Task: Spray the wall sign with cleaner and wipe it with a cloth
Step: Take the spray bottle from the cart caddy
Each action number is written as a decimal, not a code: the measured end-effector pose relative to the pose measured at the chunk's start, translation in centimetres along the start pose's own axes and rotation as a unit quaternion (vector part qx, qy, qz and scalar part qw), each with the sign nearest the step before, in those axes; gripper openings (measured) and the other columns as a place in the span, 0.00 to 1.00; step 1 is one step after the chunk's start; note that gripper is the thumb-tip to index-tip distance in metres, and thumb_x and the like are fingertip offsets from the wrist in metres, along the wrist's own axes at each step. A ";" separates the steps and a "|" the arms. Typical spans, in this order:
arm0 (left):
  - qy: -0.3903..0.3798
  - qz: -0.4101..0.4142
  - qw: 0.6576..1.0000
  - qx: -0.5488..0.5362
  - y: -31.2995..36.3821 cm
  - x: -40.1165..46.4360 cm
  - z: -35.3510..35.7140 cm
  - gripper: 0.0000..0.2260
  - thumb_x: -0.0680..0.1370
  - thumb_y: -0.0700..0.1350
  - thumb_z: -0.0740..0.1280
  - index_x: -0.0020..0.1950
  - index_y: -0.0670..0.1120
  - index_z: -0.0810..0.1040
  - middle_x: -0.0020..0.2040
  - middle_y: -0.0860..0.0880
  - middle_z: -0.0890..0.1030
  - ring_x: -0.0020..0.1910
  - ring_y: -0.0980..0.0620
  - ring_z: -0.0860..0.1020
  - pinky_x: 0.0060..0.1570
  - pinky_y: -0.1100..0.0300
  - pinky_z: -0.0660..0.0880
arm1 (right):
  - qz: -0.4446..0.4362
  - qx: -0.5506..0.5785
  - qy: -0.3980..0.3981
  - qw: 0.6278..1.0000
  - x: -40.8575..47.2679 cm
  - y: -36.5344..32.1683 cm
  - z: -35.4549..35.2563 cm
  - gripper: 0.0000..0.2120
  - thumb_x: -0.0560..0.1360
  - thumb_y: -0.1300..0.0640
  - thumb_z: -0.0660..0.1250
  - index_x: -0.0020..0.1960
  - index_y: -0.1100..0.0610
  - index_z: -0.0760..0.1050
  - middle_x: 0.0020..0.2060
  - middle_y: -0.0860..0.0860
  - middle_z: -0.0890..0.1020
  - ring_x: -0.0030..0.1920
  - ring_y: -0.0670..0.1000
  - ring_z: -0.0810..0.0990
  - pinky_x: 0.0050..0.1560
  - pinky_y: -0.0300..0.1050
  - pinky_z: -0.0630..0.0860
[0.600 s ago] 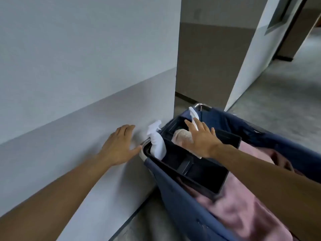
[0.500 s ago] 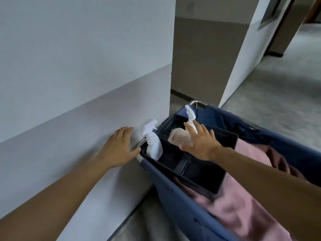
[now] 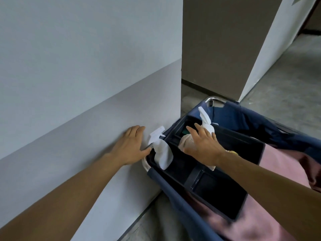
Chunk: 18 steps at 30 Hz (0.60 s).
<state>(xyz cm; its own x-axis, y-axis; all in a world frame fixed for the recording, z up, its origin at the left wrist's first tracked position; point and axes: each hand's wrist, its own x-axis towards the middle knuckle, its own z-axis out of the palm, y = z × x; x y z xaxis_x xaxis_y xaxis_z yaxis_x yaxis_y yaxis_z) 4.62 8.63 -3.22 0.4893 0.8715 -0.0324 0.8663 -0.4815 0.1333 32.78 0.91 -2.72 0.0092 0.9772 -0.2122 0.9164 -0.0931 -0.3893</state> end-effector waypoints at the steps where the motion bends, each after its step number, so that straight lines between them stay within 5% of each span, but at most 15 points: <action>1: -0.005 -0.004 1.000 -0.005 0.0 0.1 0.3 0.40 0.78 0.62 0.66 0.81 0.41 0.55 0.81 0.41 0.61 0.80 0.44 0.58 0.78 0.51 0.55 | -0.006 0.008 -0.004 1.000 0.5 -0.1 0.3 0.40 0.78 0.40 0.63 0.82 0.48 0.45 0.82 0.53 0.45 0.81 0.57 0.43 0.78 0.63 0.43; 13: -0.053 -0.060 0.983 -0.166 -1.7 1.6 5.4 0.44 0.74 0.61 0.74 0.82 0.47 0.57 0.80 0.47 0.64 0.78 0.47 0.61 0.74 0.55 0.59 | 0.013 0.027 -0.003 1.000 2.5 -0.2 3.1 0.39 0.77 0.41 0.64 0.81 0.48 0.49 0.81 0.54 0.49 0.81 0.56 0.46 0.79 0.60 0.45; 18: -0.084 -0.072 0.969 -0.219 -1.3 2.8 7.3 0.44 0.70 0.66 0.73 0.81 0.53 0.60 0.75 0.47 0.71 0.75 0.46 0.66 0.73 0.47 0.66 | -0.029 0.020 0.030 0.999 2.3 -0.4 4.5 0.37 0.79 0.41 0.63 0.81 0.49 0.50 0.81 0.53 0.52 0.80 0.56 0.50 0.78 0.54 0.51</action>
<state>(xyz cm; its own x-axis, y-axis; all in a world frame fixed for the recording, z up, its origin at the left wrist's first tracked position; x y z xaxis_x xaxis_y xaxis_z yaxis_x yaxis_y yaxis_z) 5.63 11.03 -10.72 0.4084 0.8812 -0.2382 0.8192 -0.2387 0.5215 30.62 2.29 -7.12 -0.0173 0.9908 -0.1344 0.8993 -0.0433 -0.4352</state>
